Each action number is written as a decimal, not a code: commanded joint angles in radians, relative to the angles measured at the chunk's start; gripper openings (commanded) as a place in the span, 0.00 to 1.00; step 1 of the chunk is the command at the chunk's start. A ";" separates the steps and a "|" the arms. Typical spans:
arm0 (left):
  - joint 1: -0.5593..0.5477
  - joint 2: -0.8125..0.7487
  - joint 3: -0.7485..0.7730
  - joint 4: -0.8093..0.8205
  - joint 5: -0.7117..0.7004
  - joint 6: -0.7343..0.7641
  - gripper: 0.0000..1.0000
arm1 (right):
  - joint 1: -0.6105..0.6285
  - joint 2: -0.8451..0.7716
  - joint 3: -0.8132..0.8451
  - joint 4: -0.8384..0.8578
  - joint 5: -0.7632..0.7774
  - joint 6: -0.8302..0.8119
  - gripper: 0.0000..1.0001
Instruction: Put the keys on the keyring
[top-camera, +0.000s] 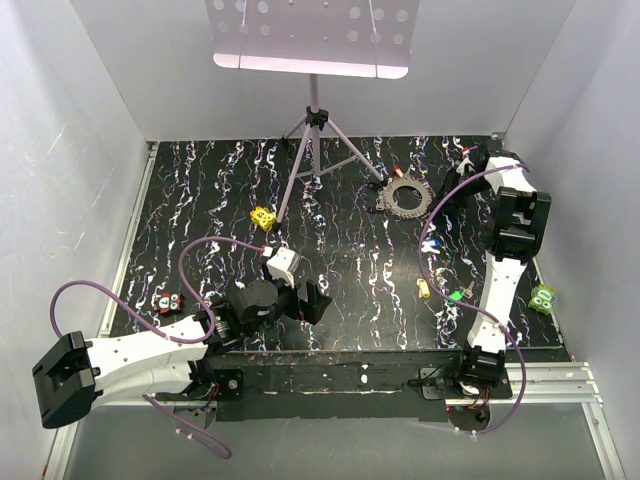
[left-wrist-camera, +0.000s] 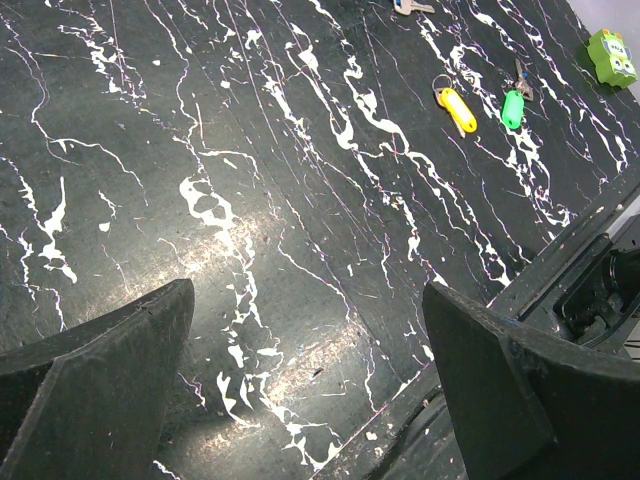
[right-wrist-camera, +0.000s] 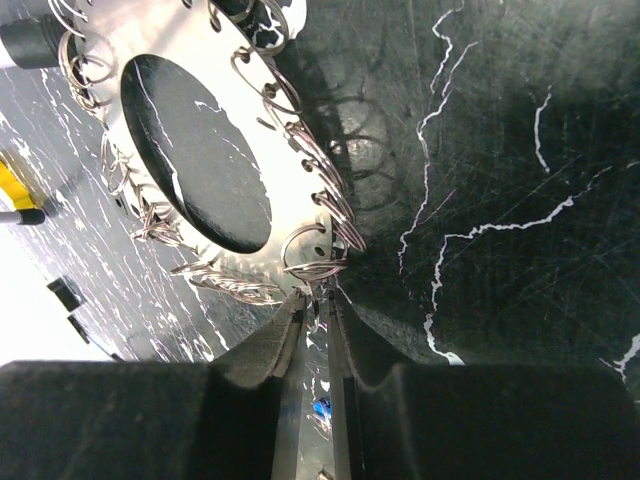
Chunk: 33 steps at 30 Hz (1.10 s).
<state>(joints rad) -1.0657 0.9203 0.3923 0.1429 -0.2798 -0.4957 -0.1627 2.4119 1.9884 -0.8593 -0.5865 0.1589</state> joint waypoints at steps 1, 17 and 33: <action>0.006 -0.006 0.010 0.009 -0.005 -0.003 0.98 | 0.000 0.013 0.046 -0.029 -0.018 -0.012 0.20; 0.007 -0.015 0.010 0.000 -0.005 -0.003 0.98 | -0.018 0.015 0.040 -0.021 -0.127 -0.038 0.01; 0.007 -0.107 0.000 -0.026 0.018 -0.014 0.98 | -0.097 -0.253 -0.109 0.074 -0.245 -0.024 0.01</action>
<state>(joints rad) -1.0630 0.8593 0.3923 0.1291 -0.2722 -0.4984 -0.2687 2.2482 1.9053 -0.8200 -0.7464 0.1314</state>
